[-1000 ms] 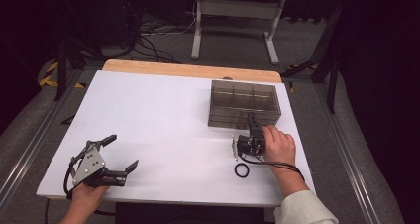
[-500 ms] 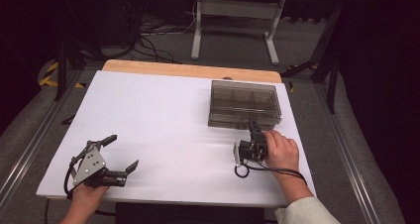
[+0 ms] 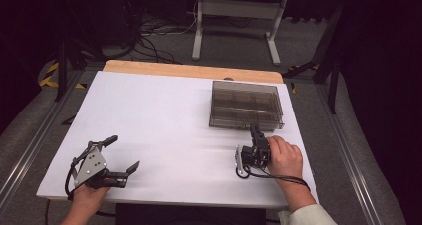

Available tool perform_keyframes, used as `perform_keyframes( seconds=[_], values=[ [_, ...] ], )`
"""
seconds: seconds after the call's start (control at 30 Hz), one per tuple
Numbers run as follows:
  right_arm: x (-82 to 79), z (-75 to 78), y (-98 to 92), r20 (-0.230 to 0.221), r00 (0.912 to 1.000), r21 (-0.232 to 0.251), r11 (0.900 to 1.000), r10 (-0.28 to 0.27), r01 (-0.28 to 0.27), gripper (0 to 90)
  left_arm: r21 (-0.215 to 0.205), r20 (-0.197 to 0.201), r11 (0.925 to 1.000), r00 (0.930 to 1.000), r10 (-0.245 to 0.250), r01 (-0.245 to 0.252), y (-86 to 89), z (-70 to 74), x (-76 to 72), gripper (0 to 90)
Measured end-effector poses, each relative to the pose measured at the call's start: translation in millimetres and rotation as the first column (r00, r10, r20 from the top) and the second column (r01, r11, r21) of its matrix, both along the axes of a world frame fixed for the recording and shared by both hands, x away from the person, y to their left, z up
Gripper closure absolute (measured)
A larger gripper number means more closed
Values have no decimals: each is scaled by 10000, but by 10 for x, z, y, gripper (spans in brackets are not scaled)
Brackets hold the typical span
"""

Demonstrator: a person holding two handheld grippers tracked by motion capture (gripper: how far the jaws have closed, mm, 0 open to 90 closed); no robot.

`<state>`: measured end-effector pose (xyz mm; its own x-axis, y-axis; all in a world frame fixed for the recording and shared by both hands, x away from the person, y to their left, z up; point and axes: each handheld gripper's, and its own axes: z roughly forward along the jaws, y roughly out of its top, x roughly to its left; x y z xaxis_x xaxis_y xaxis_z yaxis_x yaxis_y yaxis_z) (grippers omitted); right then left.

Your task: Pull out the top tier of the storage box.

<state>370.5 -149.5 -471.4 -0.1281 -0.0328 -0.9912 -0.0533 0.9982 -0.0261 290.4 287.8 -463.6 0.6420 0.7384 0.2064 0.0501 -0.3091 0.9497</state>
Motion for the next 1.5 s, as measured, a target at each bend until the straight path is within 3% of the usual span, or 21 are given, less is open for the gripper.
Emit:
perform_keyframes(
  seconds=[0.1,0.27,0.53,0.73,0.93,1.1,1.23,1.27,1.43,1.5],
  values=[
    [-5,-13,-2,-52,10000,4,10000,-26,26,792,23,14,10000,10000,2,-2,1,1,0,10],
    [-10,-25,-16,-126,9999,104,9999,4,-2,664,44,-20,10000,10000,-37,37,0,0,1,10],
    [-21,-7,-23,-226,9997,239,9997,67,-61,584,0,-13,10000,10000,15,-15,-5,-2,-2,10],
    [-41,6,-19,-198,9997,312,9994,145,-139,558,-7,-7,10000,10000,17,-17,-5,-2,-4,10],
    [-79,28,-26,-325,9991,695,9972,281,-258,548,16,-24,10000,10000,22,-22,-6,-2,-4,10],
    [-143,54,-36,-277,9982,1493,9876,526,-479,553,19,-28,10000,10000,25,-25,-7,-2,-4,10],
    [-172,72,-54,-319,9967,1407,9876,741,-689,556,8,-20,10000,10000,21,-21,-9,-4,-2,10],
    [-200,92,-62,-263,9960,1720,9819,849,-791,580,19,-28,10000,10000,13,-12,-8,-4,-1,10],
    [-268,162,-86,-222,9926,2110,9711,1192,-1119,589,14,-12,10000,10000,14,-14,-12,-7,0,10],
    [-301,206,-99,-343,9896,2473,9605,1400,-1273,589,15,-15,10000,10000,12,-12,-13,-8,2,10]
  ],
)
